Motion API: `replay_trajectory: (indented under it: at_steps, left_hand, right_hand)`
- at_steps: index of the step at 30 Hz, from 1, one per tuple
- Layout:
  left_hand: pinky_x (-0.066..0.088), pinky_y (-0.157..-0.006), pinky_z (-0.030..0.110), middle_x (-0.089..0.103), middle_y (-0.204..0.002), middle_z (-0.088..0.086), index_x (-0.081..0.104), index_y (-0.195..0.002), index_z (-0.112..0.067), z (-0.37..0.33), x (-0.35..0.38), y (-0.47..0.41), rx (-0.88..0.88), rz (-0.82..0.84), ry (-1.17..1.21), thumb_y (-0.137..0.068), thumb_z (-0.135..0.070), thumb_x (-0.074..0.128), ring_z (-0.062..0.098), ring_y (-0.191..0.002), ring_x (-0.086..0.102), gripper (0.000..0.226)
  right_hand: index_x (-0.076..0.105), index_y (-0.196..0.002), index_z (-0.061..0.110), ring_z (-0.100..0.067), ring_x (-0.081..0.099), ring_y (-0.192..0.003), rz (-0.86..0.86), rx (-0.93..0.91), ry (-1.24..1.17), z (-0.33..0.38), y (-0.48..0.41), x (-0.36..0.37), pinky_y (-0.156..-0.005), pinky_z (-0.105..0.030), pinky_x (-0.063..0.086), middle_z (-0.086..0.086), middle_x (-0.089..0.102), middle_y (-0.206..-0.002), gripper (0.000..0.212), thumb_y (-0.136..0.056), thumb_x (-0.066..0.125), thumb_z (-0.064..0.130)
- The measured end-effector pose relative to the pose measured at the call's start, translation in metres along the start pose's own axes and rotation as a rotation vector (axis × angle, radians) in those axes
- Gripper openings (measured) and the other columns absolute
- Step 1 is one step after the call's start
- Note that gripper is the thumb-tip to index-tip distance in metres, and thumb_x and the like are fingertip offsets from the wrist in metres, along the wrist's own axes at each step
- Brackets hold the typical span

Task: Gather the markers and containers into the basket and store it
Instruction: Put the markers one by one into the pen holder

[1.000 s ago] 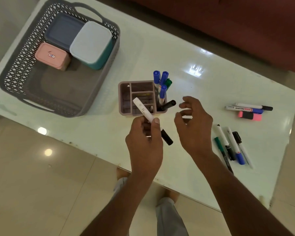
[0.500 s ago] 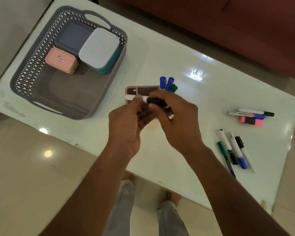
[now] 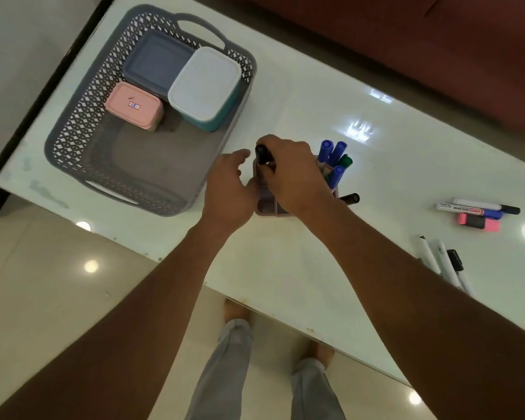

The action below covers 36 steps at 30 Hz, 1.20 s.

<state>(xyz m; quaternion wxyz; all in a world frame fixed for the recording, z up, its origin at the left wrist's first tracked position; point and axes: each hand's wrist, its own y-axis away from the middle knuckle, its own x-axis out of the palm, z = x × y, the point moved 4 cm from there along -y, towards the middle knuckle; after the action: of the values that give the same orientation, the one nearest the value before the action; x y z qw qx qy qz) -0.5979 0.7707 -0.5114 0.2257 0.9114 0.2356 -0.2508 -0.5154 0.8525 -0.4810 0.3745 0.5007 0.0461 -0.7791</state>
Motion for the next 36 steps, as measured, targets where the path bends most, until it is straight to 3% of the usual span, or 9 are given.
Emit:
replay_trajectory:
  at_steps: [5,10,13,17,19,23,27,31,36]
  left_hand:
    - [0.045,-0.098,0.031,0.053,-0.13,0.007,0.049,-0.134,-0.007,0.002,-0.001,0.014,0.036,-0.138,-0.027,-0.089,-0.013,0.062,0.022,-0.116,0.054,0.047]
    - [0.04,-0.074,0.02,0.054,-0.097,0.004,0.055,-0.101,-0.006,-0.028,0.011,0.075,0.237,-0.348,-0.046,-0.089,-0.015,0.063,0.015,-0.086,0.05,0.017]
    - [0.039,-0.072,0.013,0.055,-0.091,0.0,0.056,-0.095,-0.008,-0.042,0.044,0.116,0.303,-0.196,-0.021,-0.086,-0.008,0.063,0.011,-0.08,0.05,0.011]
    - [0.038,-0.068,0.007,0.056,-0.091,-0.007,0.057,-0.098,-0.015,-0.053,0.111,0.156,0.28,0.118,-0.014,-0.088,-0.017,0.06,0.006,-0.075,0.051,0.01]
    - [0.046,-0.07,0.017,0.059,-0.09,-0.008,0.057,-0.099,-0.018,-0.058,0.156,0.172,0.219,0.268,-0.013,-0.09,-0.022,0.058,0.009,-0.077,0.056,0.01]
    - [0.05,-0.088,0.038,0.061,-0.11,0.001,0.057,-0.117,-0.014,-0.072,0.227,0.189,0.194,0.408,-0.079,-0.094,-0.015,0.053,0.02,-0.097,0.06,0.024]
    - [0.046,-0.085,0.029,0.058,-0.116,0.007,0.053,-0.121,-0.01,-0.098,0.277,0.191,0.103,0.377,-0.192,-0.098,-0.026,0.05,0.022,-0.106,0.058,0.028]
    - [0.045,-0.071,0.028,0.064,-0.106,0.009,0.055,-0.107,-0.007,-0.105,0.306,0.182,-0.201,0.321,-0.232,-0.094,-0.035,0.059,0.025,-0.097,0.064,0.031]
    - [0.049,-0.062,0.029,0.063,-0.086,0.005,0.051,-0.083,-0.015,-0.104,0.318,0.174,-0.291,0.27,-0.236,-0.083,-0.021,0.072,0.024,-0.081,0.065,0.021]
  right_hand:
    - [0.043,-0.139,0.012,-0.025,0.063,-0.1,-0.17,0.089,-0.199,-0.008,0.016,0.002,-0.089,-0.041,0.052,-0.011,0.062,-0.117,0.048,-0.093,0.056,0.011]
    - [0.061,-0.104,0.014,-0.011,0.064,-0.075,-0.421,0.075,-0.396,-0.023,0.082,0.003,-0.069,-0.028,0.055,0.0,0.068,-0.09,0.015,-0.09,0.06,0.01]
    - [0.065,-0.103,0.014,-0.008,0.064,-0.073,-0.464,0.23,-0.436,-0.056,0.137,0.009,-0.066,-0.018,0.054,0.003,0.069,-0.088,0.015,-0.089,0.064,0.009]
    - [0.066,-0.103,0.015,-0.007,0.065,-0.074,-0.553,0.422,-0.392,-0.133,0.199,0.009,-0.066,-0.027,0.057,0.006,0.067,-0.085,0.013,-0.089,0.065,0.015]
    - [0.065,-0.104,0.017,-0.01,0.065,-0.08,-0.582,0.53,-0.318,-0.184,0.224,0.001,-0.071,-0.031,0.057,0.006,0.067,-0.088,0.014,-0.091,0.061,0.017]
    - [0.061,-0.117,0.013,-0.028,0.059,-0.105,-0.505,0.733,-0.129,-0.277,0.261,-0.018,-0.087,-0.034,0.046,-0.008,0.066,-0.111,0.029,-0.089,0.059,0.011]
    - [0.051,-0.131,0.01,-0.029,0.047,-0.121,-0.311,0.782,-0.157,-0.331,0.274,-0.022,-0.097,-0.035,0.04,-0.009,0.058,-0.128,0.042,-0.092,0.06,0.024]
    - [0.056,-0.123,0.011,-0.029,0.057,-0.107,-0.175,0.688,-0.126,-0.344,0.258,-0.018,-0.086,-0.036,0.047,-0.011,0.061,-0.116,0.036,-0.091,0.063,0.027]
    - [0.06,-0.104,0.007,-0.025,0.055,-0.082,-0.11,0.689,-0.138,-0.346,0.247,-0.018,-0.064,-0.027,0.041,-0.007,0.059,-0.093,0.024,-0.087,0.067,0.022]
